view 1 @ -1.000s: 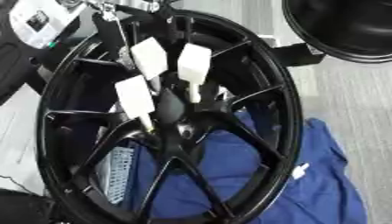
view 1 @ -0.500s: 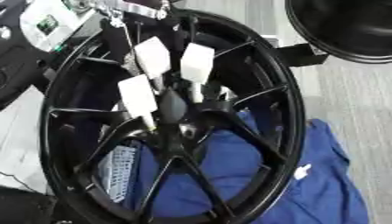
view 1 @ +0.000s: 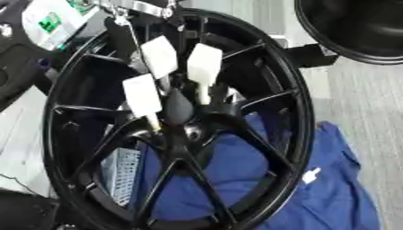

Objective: Pull the pin out of the wheel hub.

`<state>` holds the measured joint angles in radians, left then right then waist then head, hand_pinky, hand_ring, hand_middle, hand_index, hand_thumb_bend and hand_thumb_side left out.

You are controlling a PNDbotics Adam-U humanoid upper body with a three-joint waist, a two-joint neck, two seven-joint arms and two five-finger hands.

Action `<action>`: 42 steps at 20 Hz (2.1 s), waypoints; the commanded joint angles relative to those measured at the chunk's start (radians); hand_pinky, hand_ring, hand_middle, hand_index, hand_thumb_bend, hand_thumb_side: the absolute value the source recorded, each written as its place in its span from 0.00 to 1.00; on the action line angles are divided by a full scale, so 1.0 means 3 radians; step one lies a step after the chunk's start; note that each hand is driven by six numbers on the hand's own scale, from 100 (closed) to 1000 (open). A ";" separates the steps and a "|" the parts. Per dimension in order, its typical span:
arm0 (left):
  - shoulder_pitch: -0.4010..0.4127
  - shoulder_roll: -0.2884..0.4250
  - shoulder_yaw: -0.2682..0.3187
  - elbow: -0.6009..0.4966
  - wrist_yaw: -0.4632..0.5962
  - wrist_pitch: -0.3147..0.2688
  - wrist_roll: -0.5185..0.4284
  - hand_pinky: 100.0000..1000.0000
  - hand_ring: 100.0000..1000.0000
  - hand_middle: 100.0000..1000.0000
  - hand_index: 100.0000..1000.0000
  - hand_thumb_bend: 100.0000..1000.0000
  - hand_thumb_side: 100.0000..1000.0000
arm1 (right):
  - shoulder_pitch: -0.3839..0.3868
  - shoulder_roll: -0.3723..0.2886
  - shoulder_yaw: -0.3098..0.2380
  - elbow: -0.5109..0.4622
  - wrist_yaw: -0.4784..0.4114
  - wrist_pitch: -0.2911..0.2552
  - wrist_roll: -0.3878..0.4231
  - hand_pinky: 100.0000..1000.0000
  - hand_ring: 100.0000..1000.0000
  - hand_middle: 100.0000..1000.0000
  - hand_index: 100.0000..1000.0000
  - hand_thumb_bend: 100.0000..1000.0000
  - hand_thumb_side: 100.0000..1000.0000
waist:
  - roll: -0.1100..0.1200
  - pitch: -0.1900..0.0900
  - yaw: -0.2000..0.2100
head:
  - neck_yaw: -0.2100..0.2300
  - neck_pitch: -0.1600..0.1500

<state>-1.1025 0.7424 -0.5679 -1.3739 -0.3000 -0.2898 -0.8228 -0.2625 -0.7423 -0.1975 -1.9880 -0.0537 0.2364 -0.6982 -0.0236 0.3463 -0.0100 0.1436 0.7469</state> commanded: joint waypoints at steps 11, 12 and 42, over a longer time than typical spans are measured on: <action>-0.0103 0.0048 0.0038 -0.0084 0.0070 -0.0210 -0.0281 0.63 0.47 0.39 0.56 0.47 0.00 | -0.0013 -0.0032 -0.0064 -0.0040 0.0028 -0.0003 -0.0038 0.64 0.59 0.52 0.72 0.00 0.38 | -0.0009 -0.0087 0.0010 | 0.0015 0.0040; -0.0106 0.0049 0.0039 -0.0087 0.0075 -0.0206 -0.0281 0.63 0.47 0.39 0.56 0.47 0.00 | -0.0012 -0.0030 -0.0065 -0.0040 0.0028 -0.0003 -0.0040 0.64 0.59 0.52 0.72 0.00 0.37 | -0.0009 -0.0088 0.0012 | 0.0016 0.0041; -0.0211 0.0027 0.0094 -0.0071 -0.0024 -0.0185 -0.0281 0.67 0.56 0.48 0.66 0.53 0.00 | 0.0012 0.0004 -0.0075 -0.0040 0.0027 -0.0037 -0.0069 0.64 0.59 0.53 0.72 0.00 0.38 | -0.0004 -0.0126 0.0024 | 0.0004 0.0077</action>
<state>-1.1380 0.7374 -0.5604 -1.3913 -0.3106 -0.2772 -0.8354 -0.2544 -0.7206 -0.2033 -1.9880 -0.0533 0.2276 -0.7157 -0.0255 0.3333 -0.0022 0.1451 0.7645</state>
